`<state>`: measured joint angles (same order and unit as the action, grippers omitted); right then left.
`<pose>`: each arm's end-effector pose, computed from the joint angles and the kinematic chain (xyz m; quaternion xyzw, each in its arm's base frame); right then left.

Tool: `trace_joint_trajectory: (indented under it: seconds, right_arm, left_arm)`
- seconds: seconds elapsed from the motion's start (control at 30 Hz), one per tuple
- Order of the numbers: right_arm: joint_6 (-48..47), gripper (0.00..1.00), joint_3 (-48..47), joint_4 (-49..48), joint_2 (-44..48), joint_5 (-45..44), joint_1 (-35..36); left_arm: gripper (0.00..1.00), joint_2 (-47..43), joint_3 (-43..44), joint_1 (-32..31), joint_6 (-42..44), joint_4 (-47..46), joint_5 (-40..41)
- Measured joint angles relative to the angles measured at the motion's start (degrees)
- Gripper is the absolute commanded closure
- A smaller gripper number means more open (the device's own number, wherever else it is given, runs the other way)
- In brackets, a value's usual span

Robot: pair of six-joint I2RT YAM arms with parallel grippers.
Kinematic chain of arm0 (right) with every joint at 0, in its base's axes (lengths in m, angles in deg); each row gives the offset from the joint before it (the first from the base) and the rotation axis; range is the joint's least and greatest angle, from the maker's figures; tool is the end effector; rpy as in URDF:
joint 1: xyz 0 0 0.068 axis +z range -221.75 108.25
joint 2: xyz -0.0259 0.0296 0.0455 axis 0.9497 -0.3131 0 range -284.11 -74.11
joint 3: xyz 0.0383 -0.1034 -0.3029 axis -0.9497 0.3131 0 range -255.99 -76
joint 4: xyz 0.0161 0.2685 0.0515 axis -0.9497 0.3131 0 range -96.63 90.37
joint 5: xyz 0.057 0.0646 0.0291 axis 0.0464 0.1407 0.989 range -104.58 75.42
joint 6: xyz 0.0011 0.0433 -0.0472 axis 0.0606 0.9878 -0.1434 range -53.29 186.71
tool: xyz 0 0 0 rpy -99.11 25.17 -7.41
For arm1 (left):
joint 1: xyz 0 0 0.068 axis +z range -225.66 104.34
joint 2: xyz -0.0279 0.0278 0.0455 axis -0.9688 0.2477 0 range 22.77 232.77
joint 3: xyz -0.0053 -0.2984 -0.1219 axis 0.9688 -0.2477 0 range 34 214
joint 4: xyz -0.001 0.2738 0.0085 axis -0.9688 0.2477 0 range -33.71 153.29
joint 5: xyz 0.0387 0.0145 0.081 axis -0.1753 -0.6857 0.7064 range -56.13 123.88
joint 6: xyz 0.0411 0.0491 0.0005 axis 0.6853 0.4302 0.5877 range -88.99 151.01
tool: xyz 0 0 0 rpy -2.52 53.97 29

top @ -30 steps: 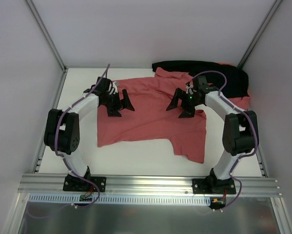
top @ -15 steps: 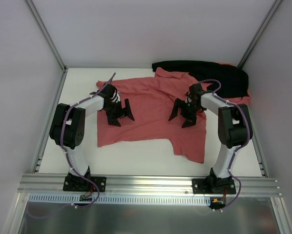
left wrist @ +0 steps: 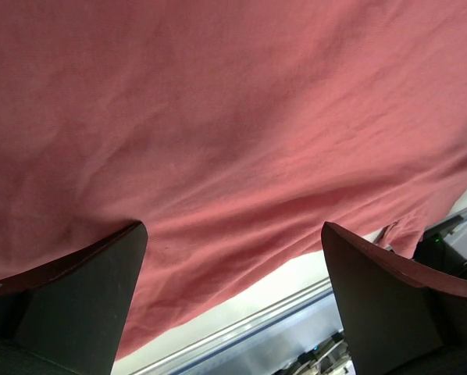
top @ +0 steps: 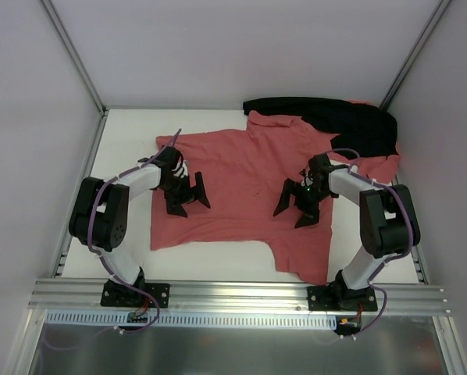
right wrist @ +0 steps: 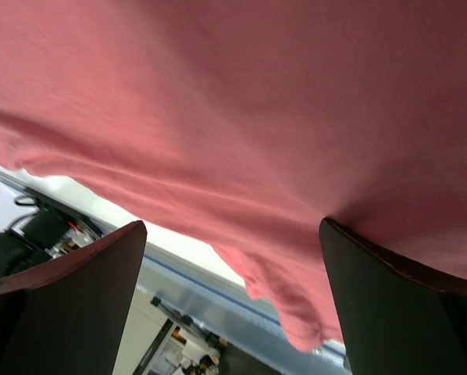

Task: Fold and stack the t-shirts
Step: Flatten out the tshirt

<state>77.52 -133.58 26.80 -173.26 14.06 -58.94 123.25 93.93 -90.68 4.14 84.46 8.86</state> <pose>0.3199 0.0972 0.1845 -0.0491 0.9599 0.2659 0.0736 0.3381 -0.1124 0.1900 -0.0593 0.9585 -0.2632 0.0922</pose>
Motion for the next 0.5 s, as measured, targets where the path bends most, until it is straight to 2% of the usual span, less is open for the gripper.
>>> trace_joint_trajectory:
  seconds: [0.27, 0.4, 0.5]
  right_arm:
    - [-1.2, 0.01, 8.6, 5.7, 8.5, 0.0, 0.2]
    - [-1.2, 0.00, 8.5, 7.1, 11.9, -0.2, 0.2]
    - [-1.2, 0.01, 4.9, 10.1, 13.6, -1.1, 0.2]
  left_arm:
    - [0.01, -9.2, -9.7, 0.0, 0.7, 3.4, 2.1]
    - [0.01, -13.4, -11.4, 0.0, 0.7, 6.0, 4.8]
    - [0.01, -18.6, -11.1, 0.0, 0.4, 6.9, 7.6]
